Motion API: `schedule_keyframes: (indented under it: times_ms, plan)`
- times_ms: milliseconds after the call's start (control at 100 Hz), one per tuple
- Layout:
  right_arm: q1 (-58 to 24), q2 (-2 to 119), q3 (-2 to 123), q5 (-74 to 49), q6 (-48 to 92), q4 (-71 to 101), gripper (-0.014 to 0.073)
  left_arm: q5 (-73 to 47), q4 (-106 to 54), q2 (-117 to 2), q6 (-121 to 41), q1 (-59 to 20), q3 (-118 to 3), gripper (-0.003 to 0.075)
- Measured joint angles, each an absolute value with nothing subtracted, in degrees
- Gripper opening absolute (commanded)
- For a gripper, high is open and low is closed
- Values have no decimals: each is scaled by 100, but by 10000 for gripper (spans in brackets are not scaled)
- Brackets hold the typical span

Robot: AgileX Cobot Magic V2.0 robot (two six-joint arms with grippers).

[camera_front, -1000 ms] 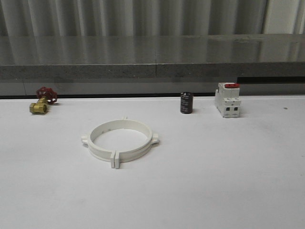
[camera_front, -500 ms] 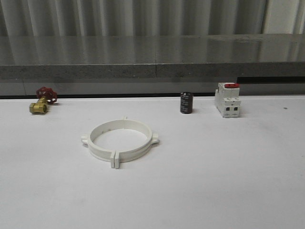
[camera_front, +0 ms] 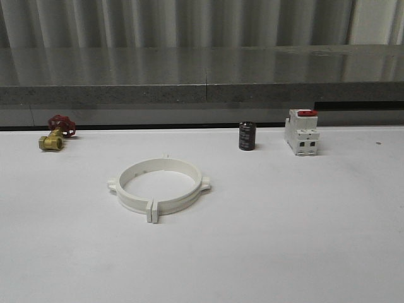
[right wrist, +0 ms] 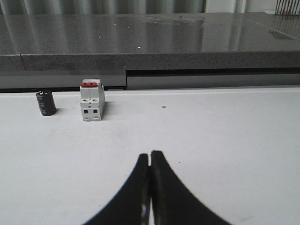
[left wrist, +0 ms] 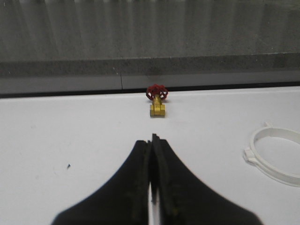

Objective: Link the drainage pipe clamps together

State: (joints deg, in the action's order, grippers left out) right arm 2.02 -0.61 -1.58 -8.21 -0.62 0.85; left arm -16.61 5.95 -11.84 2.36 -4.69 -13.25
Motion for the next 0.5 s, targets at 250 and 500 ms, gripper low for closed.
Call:
schedule_keyframes:
  times_ms: [250,500]
  plan:
    - [202,-61,-158,-821,-58,94,-65,-1223,584,-507,0,-186,-556,-21]
    - [202,-61,-158,-821,-58,94,-65,-1012,584,33,345,-176,8,-21]
